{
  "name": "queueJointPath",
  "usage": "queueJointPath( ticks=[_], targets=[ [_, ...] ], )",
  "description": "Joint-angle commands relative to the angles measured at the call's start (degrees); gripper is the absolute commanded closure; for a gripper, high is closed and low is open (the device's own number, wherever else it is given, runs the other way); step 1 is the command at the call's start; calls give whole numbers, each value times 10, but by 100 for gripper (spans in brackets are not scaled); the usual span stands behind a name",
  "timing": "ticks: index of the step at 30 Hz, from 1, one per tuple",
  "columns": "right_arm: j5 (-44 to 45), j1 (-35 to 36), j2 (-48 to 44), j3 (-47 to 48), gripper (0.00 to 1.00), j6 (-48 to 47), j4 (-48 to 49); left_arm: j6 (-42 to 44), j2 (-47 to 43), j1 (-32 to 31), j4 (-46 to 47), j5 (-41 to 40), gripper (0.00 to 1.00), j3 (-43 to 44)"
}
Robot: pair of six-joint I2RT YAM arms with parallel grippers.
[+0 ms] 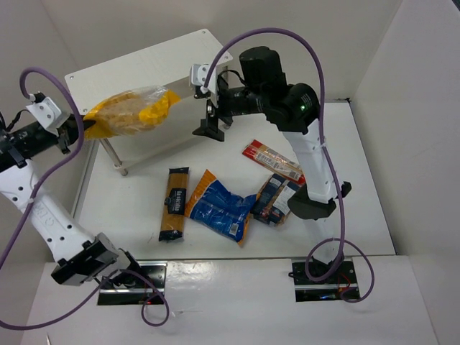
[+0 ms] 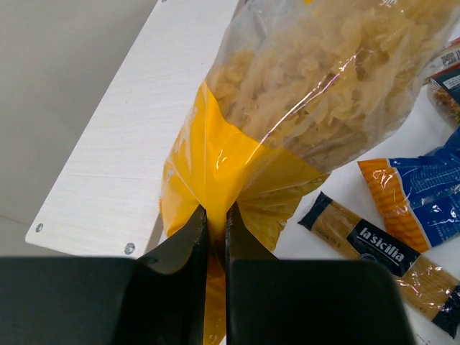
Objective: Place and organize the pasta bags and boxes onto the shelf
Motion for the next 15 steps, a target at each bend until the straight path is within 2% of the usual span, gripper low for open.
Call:
queueJointPath(
  ticks=[1, 8, 15],
  targets=[
    [29, 6, -40, -33, 1, 20, -10, 24, 31, 11, 39, 194, 100, 48],
    [16, 11, -63, -94, 1, 44, 3, -4, 139, 11, 34, 194, 100, 198],
    [11, 11, -50, -114, 1, 55, -2, -28, 191, 11, 34, 194, 100, 288]
  ],
)
